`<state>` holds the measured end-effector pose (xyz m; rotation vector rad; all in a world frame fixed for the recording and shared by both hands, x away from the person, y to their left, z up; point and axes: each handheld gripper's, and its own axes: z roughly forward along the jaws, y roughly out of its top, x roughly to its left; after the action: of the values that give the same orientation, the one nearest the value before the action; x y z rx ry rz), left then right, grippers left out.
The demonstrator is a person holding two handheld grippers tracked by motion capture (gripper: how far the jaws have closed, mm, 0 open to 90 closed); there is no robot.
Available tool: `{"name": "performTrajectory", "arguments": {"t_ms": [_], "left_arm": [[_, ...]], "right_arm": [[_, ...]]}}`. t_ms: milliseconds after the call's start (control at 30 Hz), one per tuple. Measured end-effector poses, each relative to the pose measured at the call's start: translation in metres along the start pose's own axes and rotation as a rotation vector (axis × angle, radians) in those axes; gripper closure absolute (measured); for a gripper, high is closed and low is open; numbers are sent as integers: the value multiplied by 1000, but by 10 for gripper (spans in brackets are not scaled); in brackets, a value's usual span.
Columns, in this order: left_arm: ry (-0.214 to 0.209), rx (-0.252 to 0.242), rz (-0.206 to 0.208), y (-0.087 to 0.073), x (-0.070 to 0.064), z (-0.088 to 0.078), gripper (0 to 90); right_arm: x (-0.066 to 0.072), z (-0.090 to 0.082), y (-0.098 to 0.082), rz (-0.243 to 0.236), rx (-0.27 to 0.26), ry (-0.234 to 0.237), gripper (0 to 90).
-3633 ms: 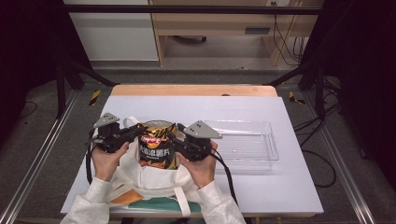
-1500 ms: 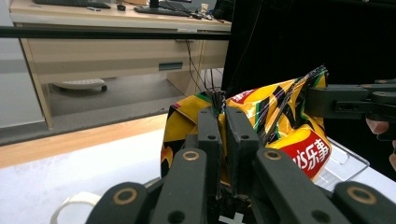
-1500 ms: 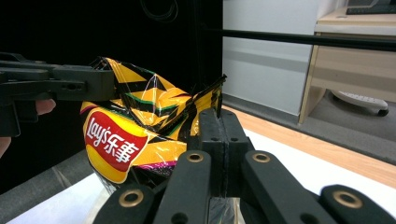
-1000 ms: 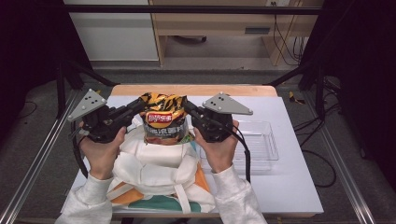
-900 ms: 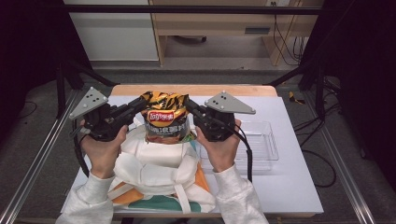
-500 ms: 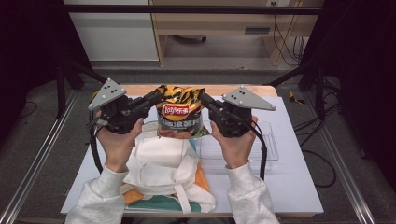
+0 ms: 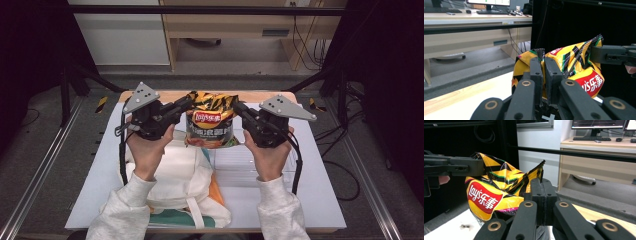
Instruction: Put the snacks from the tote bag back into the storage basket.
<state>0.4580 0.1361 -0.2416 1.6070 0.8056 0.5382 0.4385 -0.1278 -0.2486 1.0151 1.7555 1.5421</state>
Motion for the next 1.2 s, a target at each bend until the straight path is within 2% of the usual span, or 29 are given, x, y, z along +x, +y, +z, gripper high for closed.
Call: {"name": "performTrajectory", "arguments": {"t_ms": [467,767,1000,1200], "left_arm": [[-21,16,4,-6,-20,32,858],[-36,44,14,-13,-35,58,858],[-39,59,16,-17,-40,72,858],[-40,77,13,-21,-38,84,858]], "right_arm": [[-29,-16,-11,17,-1,-33,900],[-54,-25,-27,47,5,-59,900],[-67,-27,-33,53,15,-77,900],[-73,-23,-37,62,26,-90,900]]}}
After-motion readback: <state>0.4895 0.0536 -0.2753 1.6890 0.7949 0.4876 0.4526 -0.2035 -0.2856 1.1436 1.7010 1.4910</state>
